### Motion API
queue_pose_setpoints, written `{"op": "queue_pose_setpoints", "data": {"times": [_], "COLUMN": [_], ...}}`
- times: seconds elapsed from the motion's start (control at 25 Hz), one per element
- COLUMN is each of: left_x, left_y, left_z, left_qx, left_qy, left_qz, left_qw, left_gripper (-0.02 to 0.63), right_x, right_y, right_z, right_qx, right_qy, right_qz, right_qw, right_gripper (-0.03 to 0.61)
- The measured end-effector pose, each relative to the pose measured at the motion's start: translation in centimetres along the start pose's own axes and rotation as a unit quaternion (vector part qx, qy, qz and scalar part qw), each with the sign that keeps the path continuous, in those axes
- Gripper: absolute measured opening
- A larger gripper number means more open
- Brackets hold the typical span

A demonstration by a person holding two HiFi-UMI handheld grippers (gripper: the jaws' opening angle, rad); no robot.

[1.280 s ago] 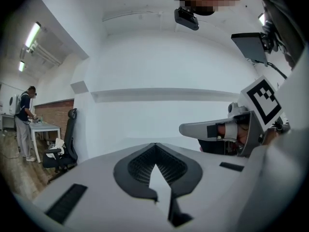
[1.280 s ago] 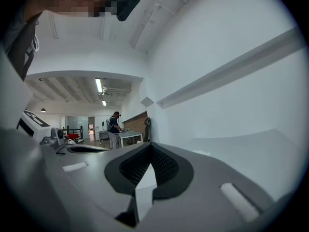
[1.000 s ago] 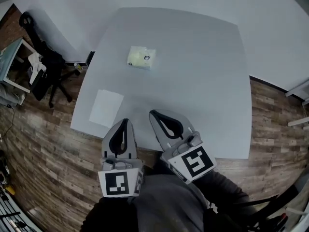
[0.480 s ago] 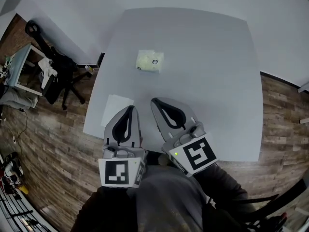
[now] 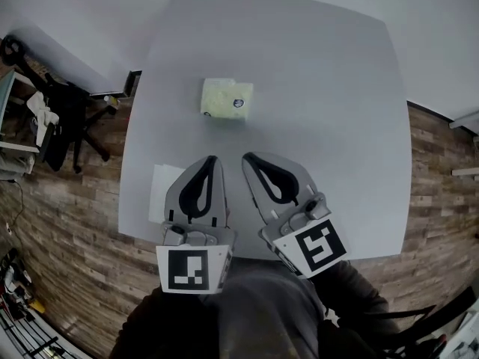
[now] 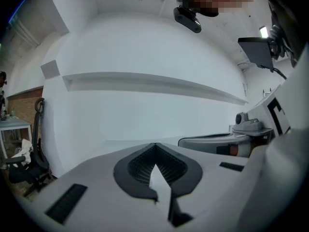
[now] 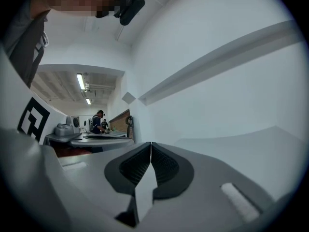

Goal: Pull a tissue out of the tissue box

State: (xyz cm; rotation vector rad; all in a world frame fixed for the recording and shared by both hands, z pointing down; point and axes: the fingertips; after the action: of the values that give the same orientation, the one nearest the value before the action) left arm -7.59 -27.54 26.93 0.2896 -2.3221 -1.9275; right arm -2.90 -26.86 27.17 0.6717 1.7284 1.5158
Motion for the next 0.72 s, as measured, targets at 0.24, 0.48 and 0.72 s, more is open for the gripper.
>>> {"op": "queue_pose_setpoints", "data": {"times": [0.24, 0.48, 0.72], "left_x": [1.3, 1.9, 2.4], "left_y": [4.8, 9.5, 12.9], "left_z": [-9.1, -15.0, -17.8], "left_qx": [0.064, 0.111, 0.139], "left_qy": [0.043, 0.072, 0.084], "left_qz": [0.022, 0.031, 0.046], "left_qw": [0.9967, 0.9907, 0.9856], "left_gripper": [0.002, 0.002, 0.002], "right_x": [-7.3, -14.2, -16.9], "right_y": [2.8, 5.2, 9.5], "right_z": [-5.2, -8.5, -10.4], "right_qx": [0.031, 0.084, 0.13], "right_qy": [0.025, 0.048, 0.036], "right_qz": [-0.01, 0.05, 0.044], "right_qw": [0.999, 0.994, 0.99], "right_gripper": [0.038, 0.108, 0.13]}}
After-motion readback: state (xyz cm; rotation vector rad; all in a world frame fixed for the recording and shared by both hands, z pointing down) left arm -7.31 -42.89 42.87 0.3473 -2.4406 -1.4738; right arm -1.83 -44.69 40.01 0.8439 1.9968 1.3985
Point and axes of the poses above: the fingertips, and each gripper's own axes: z backward along the fingers, x to its left, y out of its underside, and after that the axes turned 14 degrees about -y, right-handed
